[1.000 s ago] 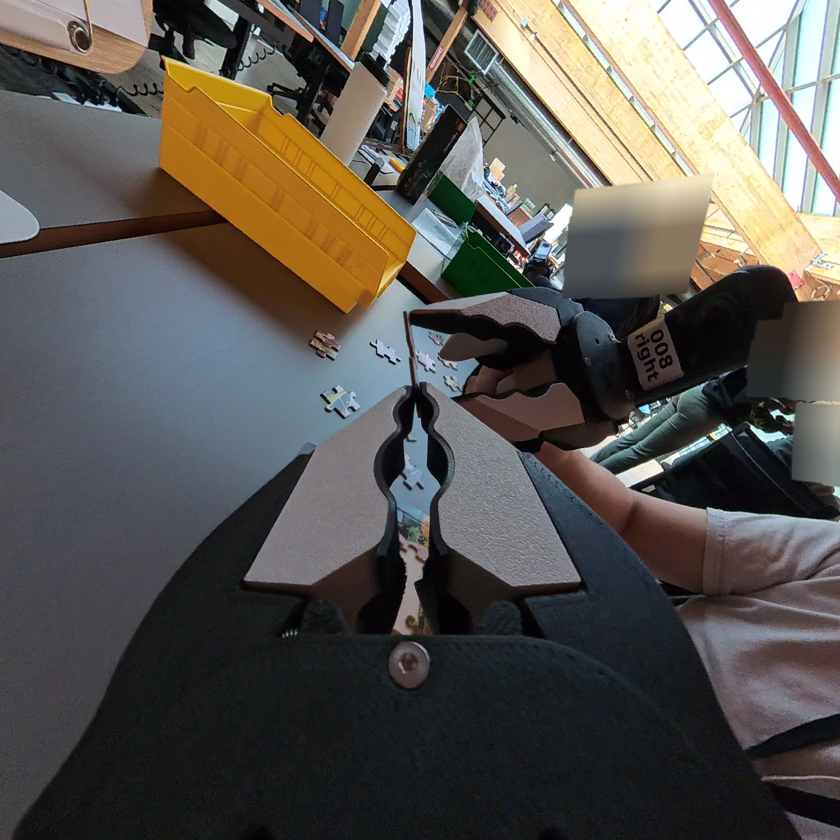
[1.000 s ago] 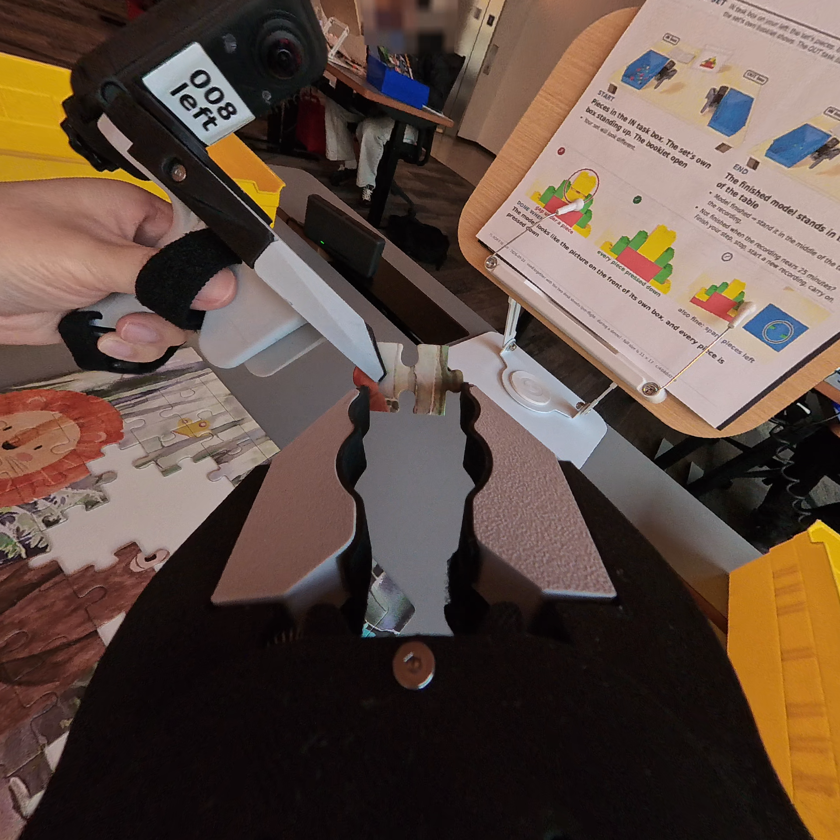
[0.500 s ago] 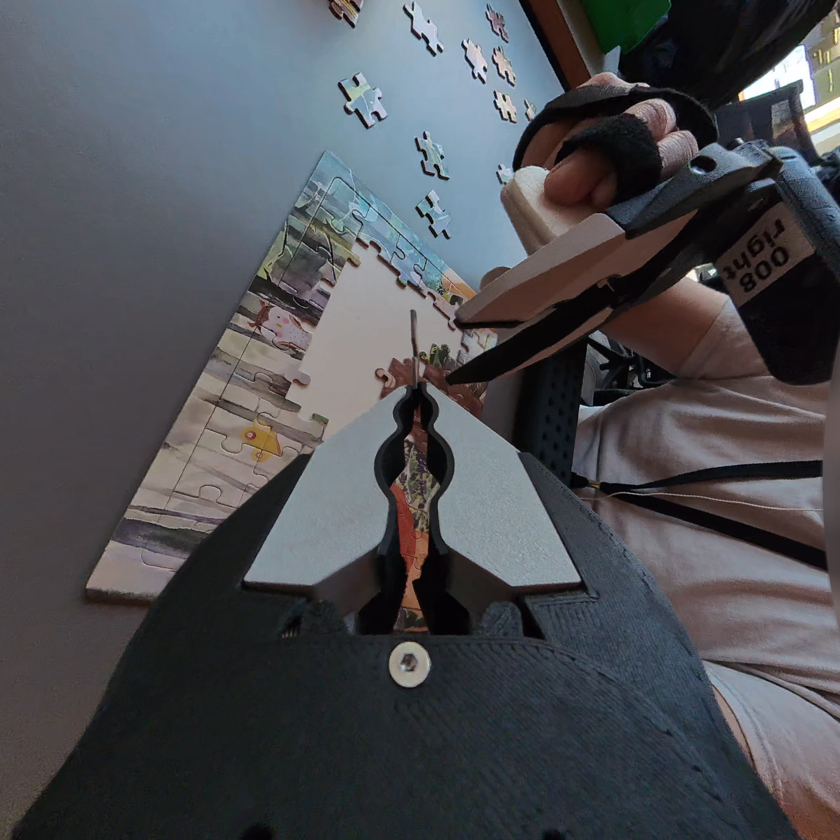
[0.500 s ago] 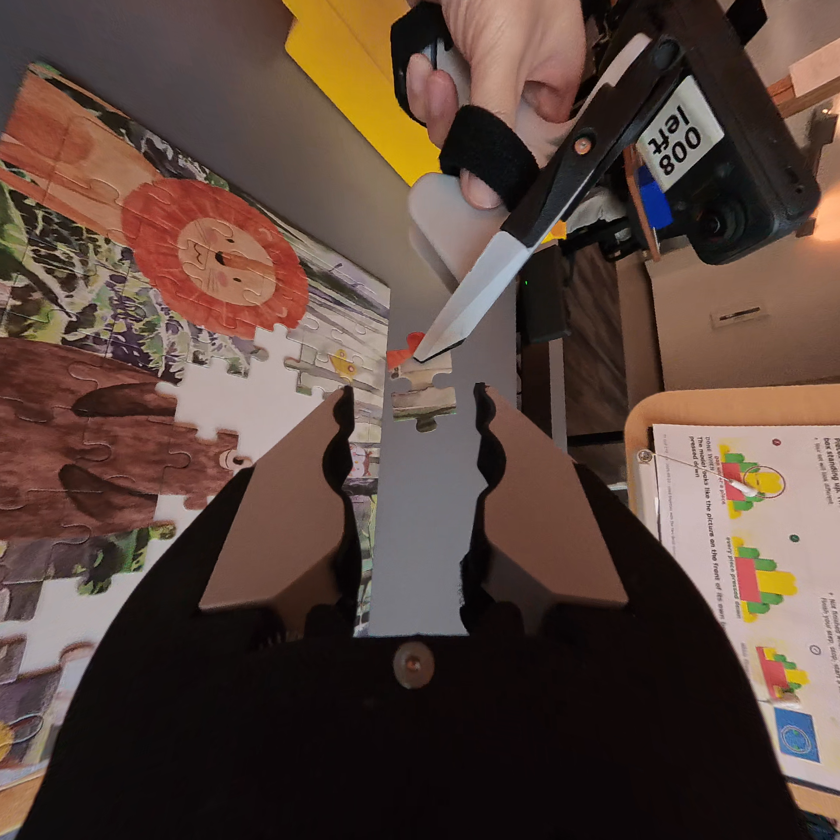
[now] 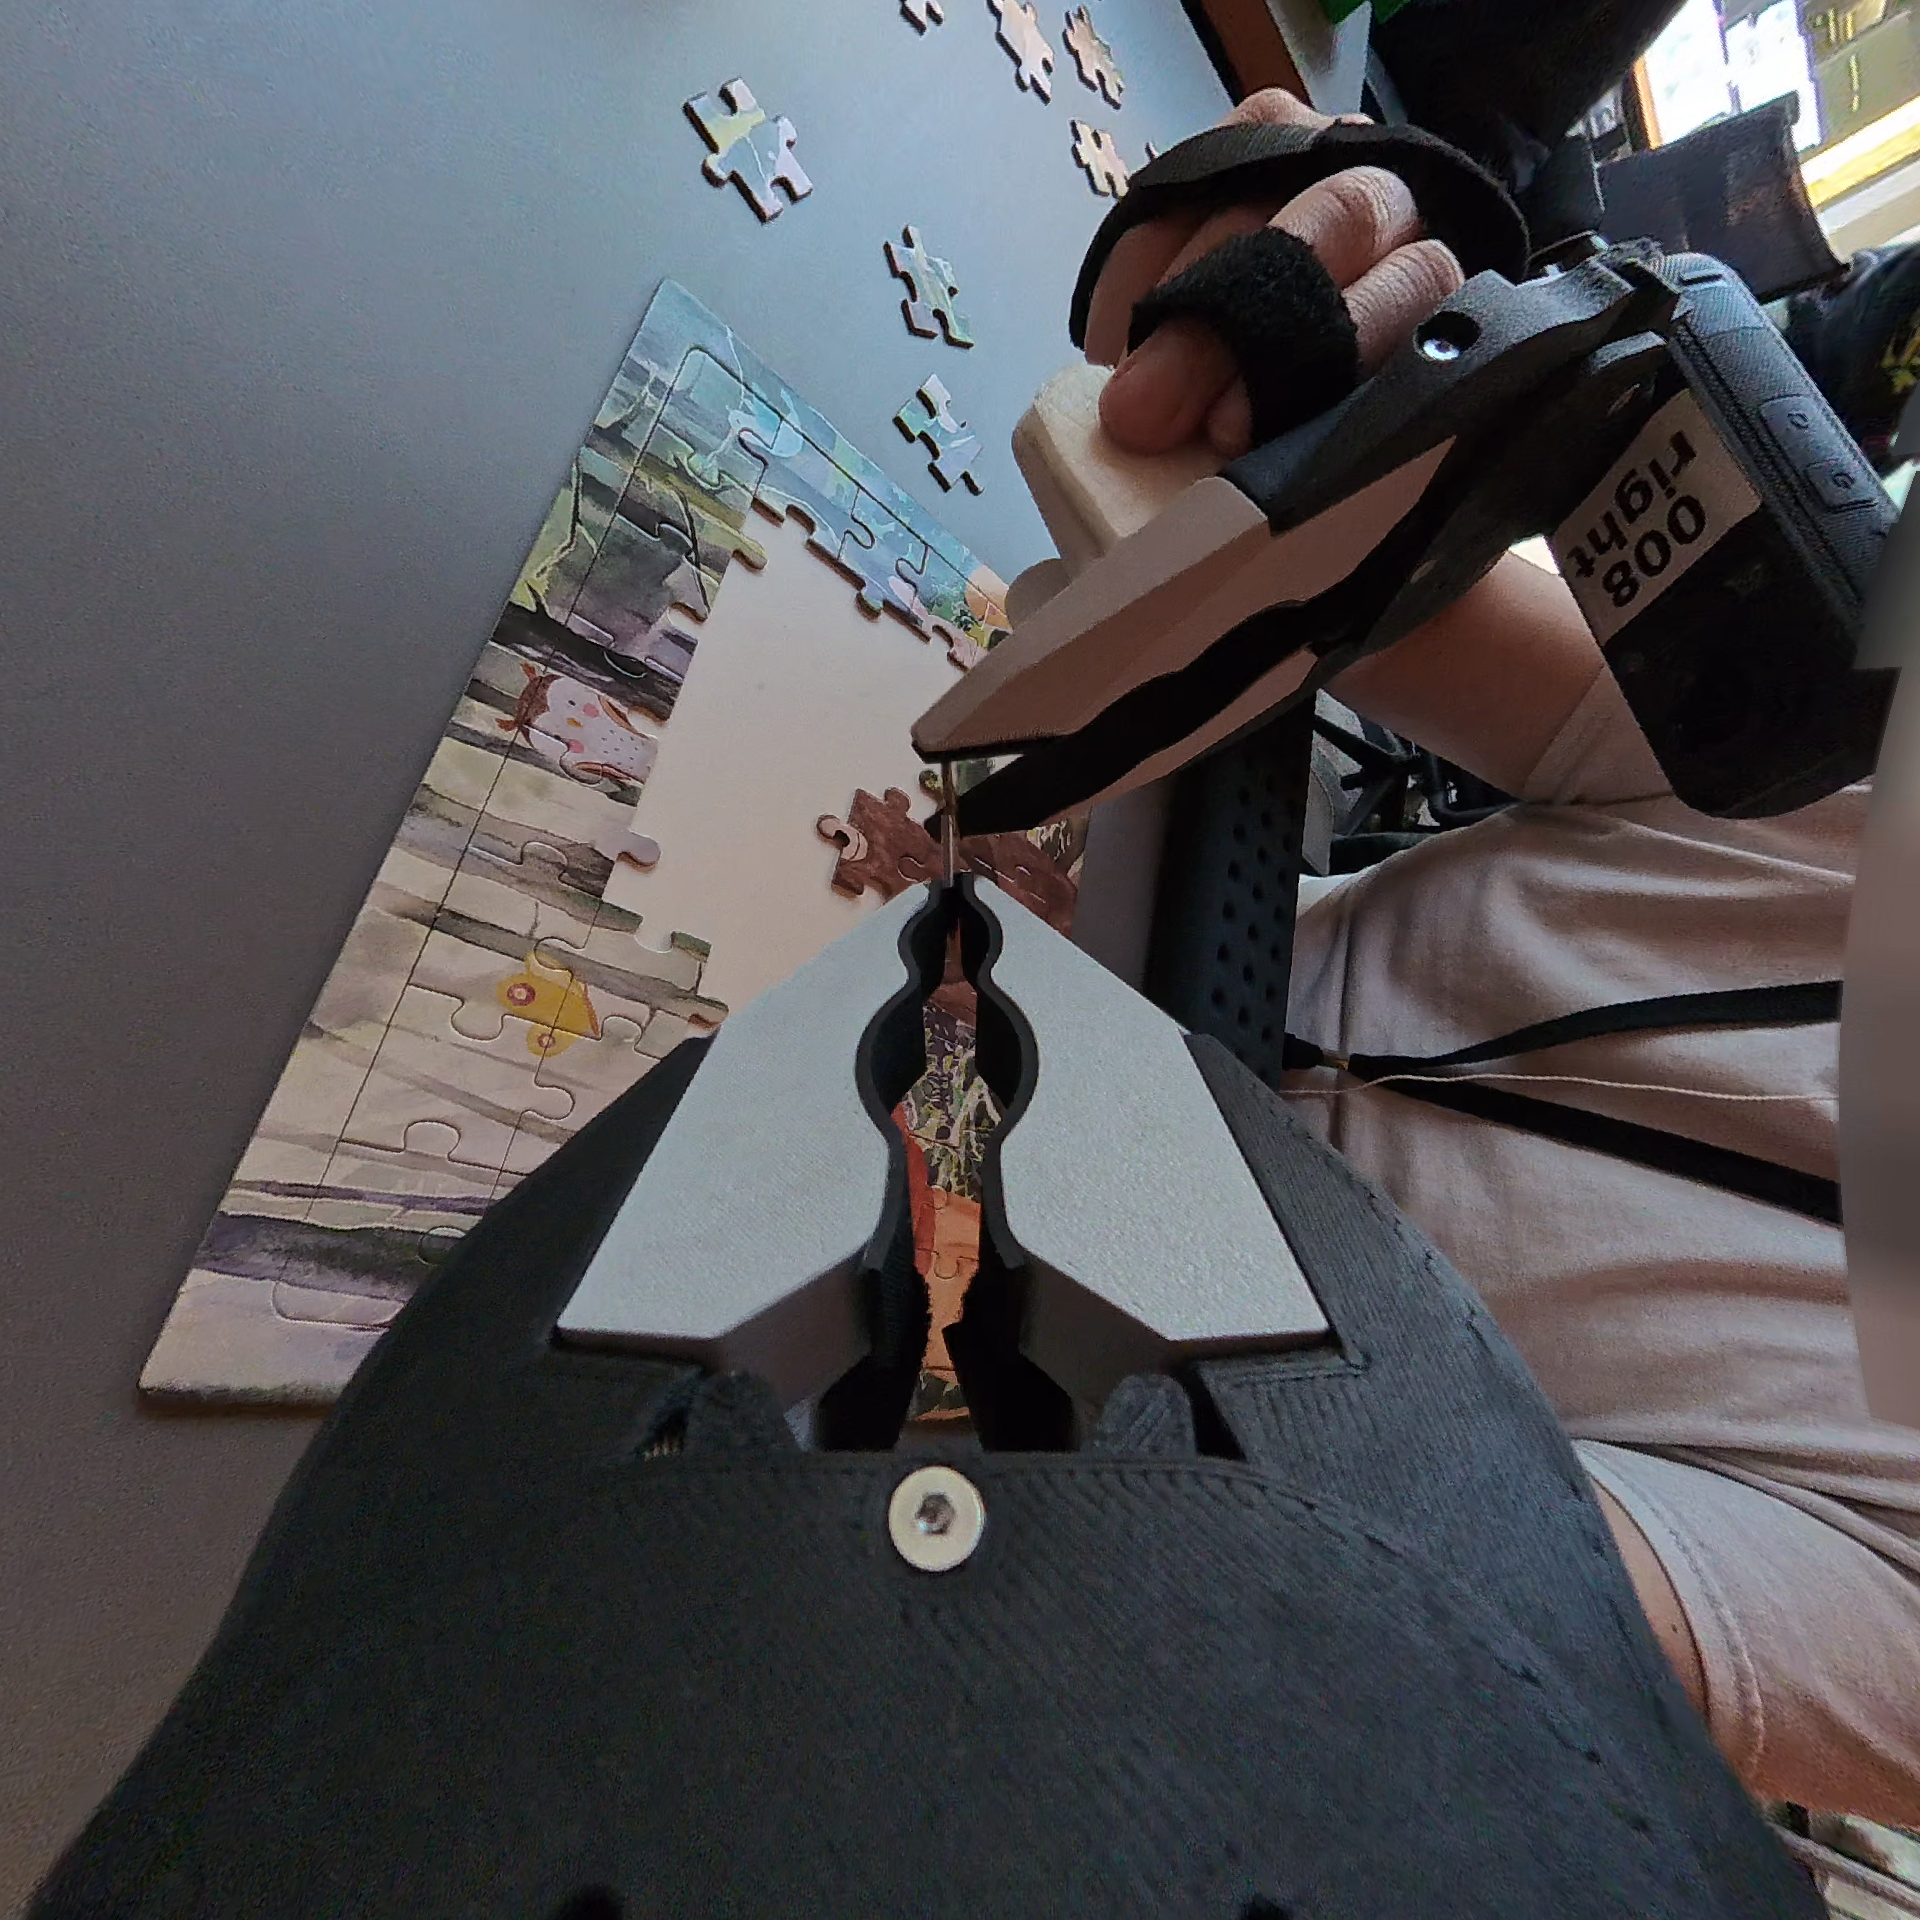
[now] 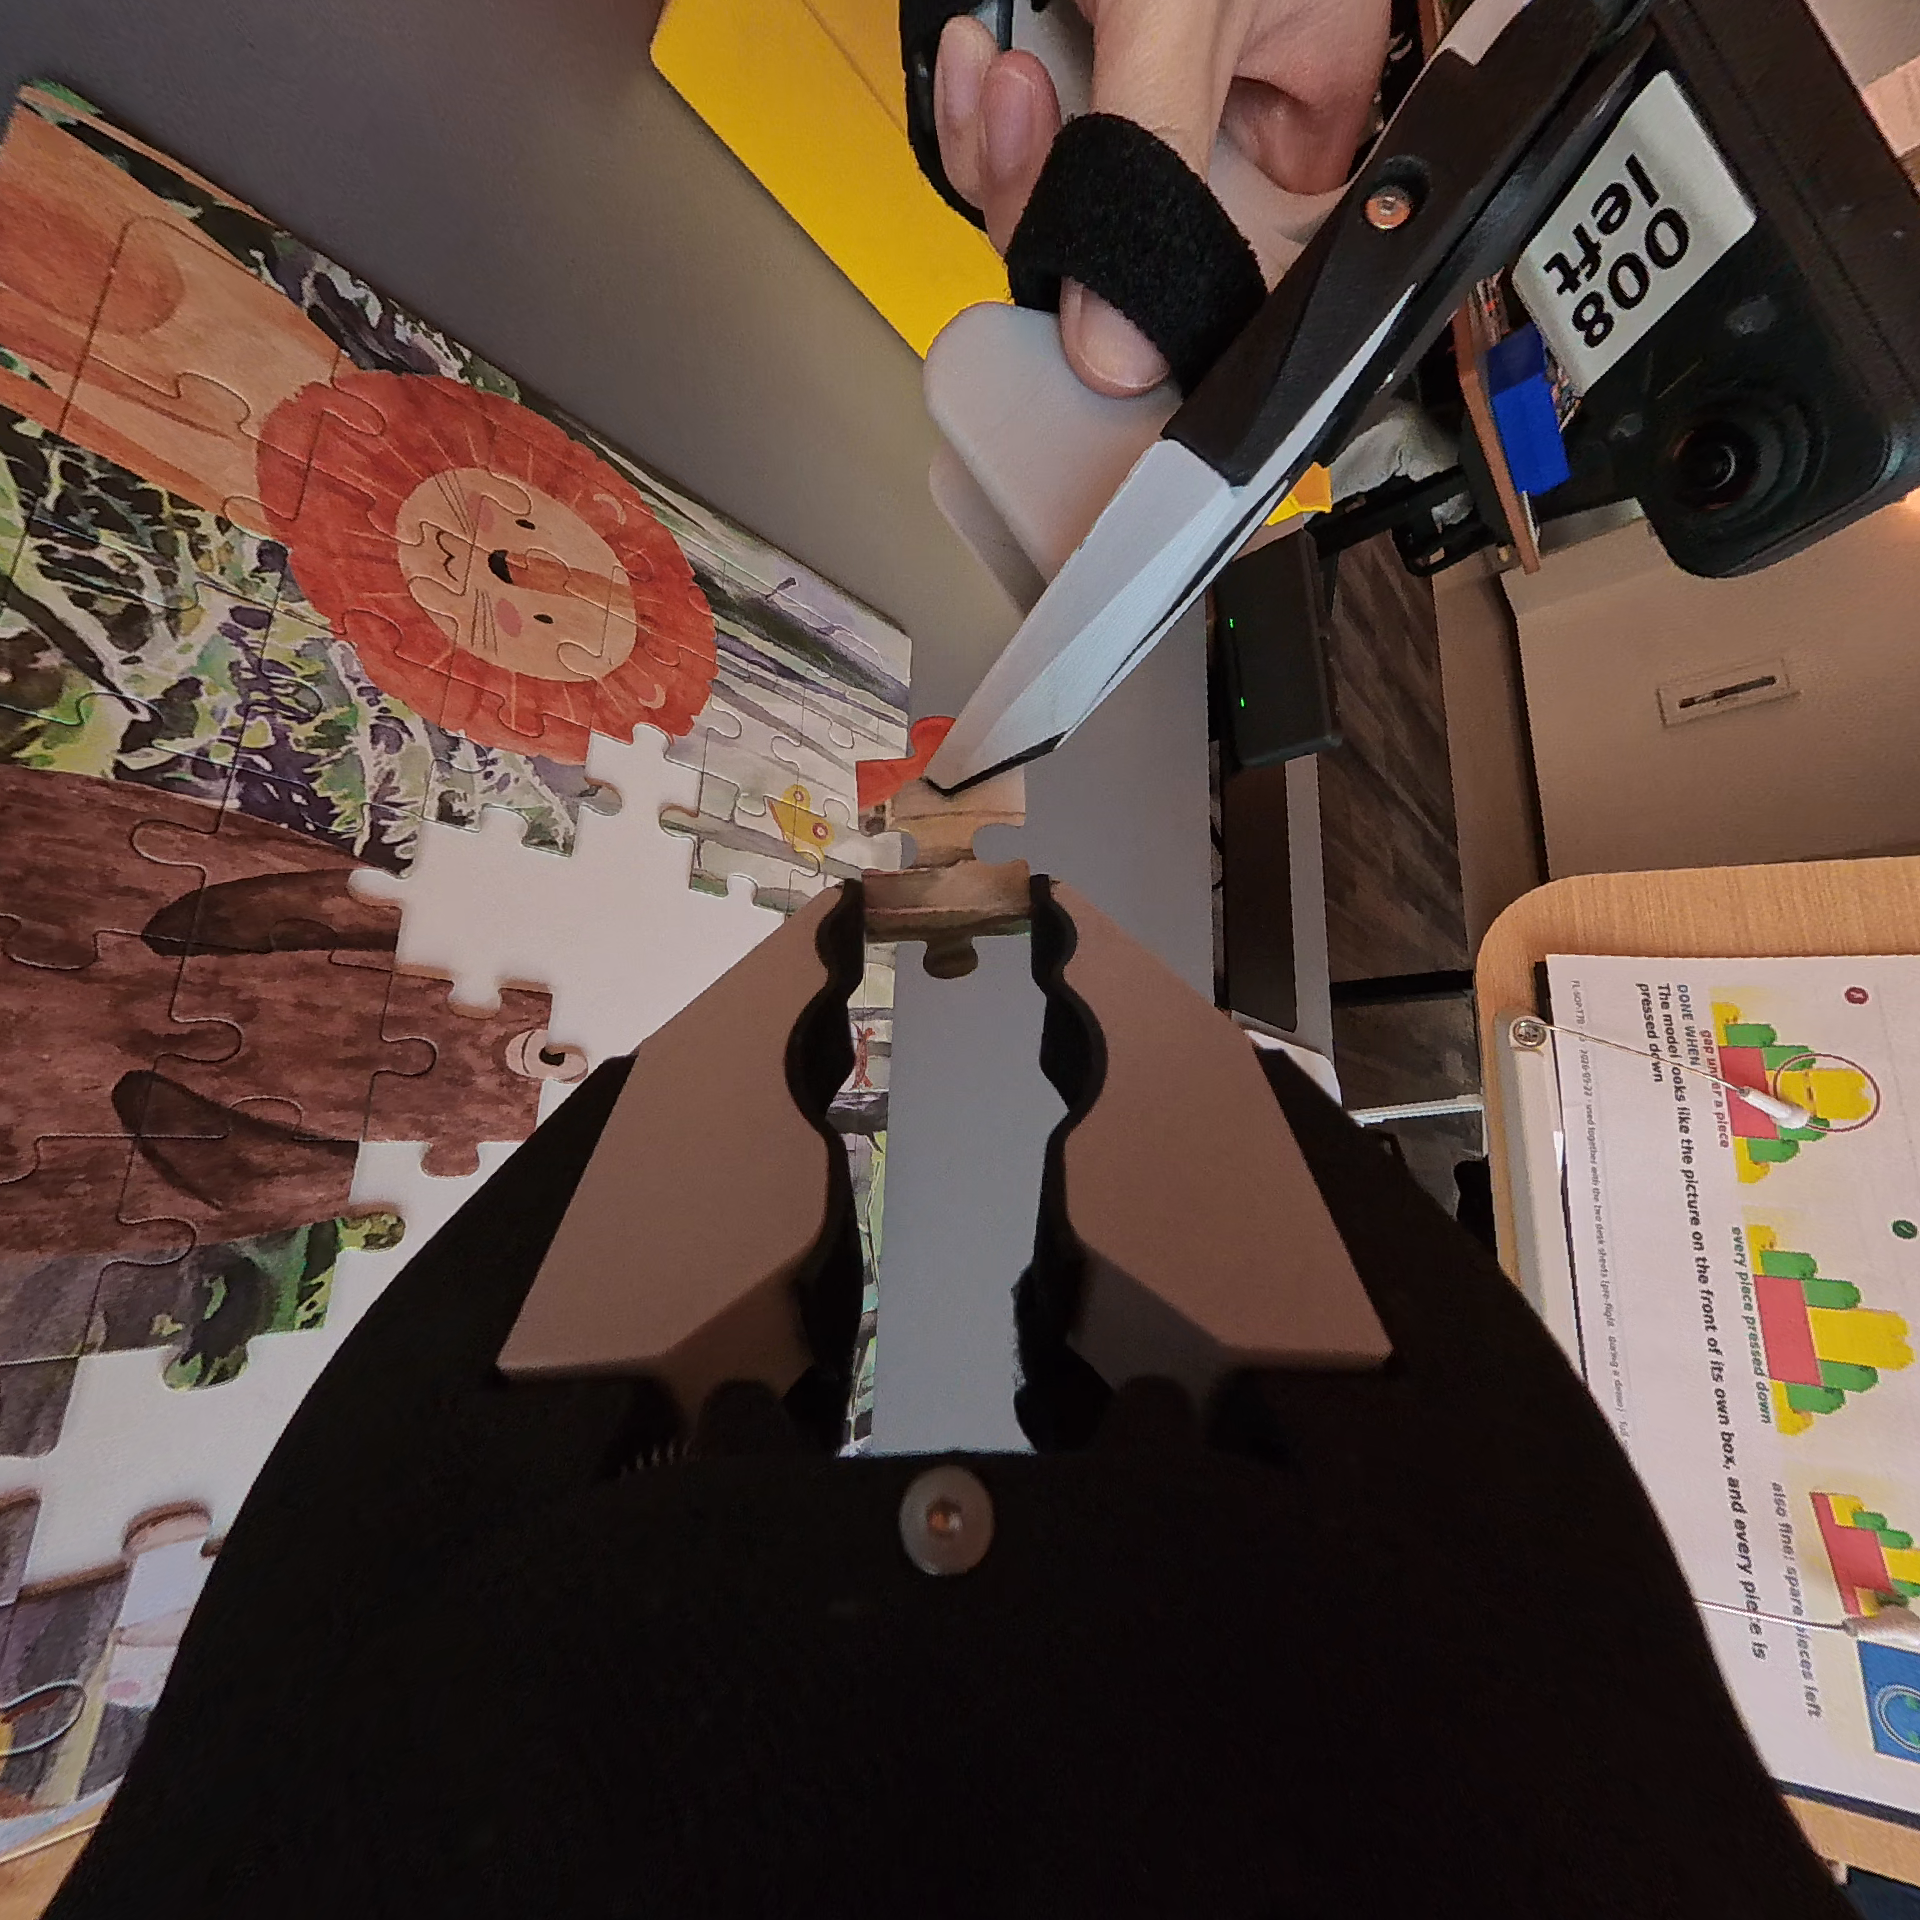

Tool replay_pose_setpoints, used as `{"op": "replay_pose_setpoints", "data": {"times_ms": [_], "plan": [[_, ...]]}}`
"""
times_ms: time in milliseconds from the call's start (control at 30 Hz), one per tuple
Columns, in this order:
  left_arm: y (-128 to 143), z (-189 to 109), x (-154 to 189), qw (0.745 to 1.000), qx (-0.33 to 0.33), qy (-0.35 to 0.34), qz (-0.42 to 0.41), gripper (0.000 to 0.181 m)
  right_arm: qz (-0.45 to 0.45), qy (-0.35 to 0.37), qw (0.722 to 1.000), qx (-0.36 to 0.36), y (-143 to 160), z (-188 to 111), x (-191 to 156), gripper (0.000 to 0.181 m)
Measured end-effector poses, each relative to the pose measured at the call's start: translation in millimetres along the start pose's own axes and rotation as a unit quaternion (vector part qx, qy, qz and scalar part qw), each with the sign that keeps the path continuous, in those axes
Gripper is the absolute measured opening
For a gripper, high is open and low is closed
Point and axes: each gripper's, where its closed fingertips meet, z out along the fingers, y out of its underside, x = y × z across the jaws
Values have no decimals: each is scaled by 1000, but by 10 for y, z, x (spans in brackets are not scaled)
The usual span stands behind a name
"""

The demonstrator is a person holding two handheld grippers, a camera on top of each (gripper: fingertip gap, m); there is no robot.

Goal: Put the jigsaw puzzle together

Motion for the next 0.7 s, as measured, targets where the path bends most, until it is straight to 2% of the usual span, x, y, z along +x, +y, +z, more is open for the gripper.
{"op": "replay_pose_setpoints", "data": {"times_ms": [100,133,167,267,333,433,567,700], "plan": [[-9,-6,-7,1000,5,4,-8,0,18,-7,1000,-1,12,7,-4,30],[-36,-28,-31,1000,16,1,-15,8,34,-18,999,-6,32,22,-21,30],[-73,-68,-83,999,32,-10,-24,24,59,-44,997,-19,80,54,-80,30],[18,-240,-434,991,36,-116,-63,46,179,-153,968,-84,265,236,-374,31],[198,-293,-516,986,3,-144,-83,34,209,-188,956,-87,240,338,-475,31],[387,-266,-421,986,-35,-113,-119,0,225,-231,938,-130,222,376,-585,31],[564,-172,-476,977,-87,-122,-151,0,243,-255,923,-153,127,440,-632,31],[701,-17,-446,972,-136,-94,-165,0,252,-272,912,-174,158,463,-717,31]]}}
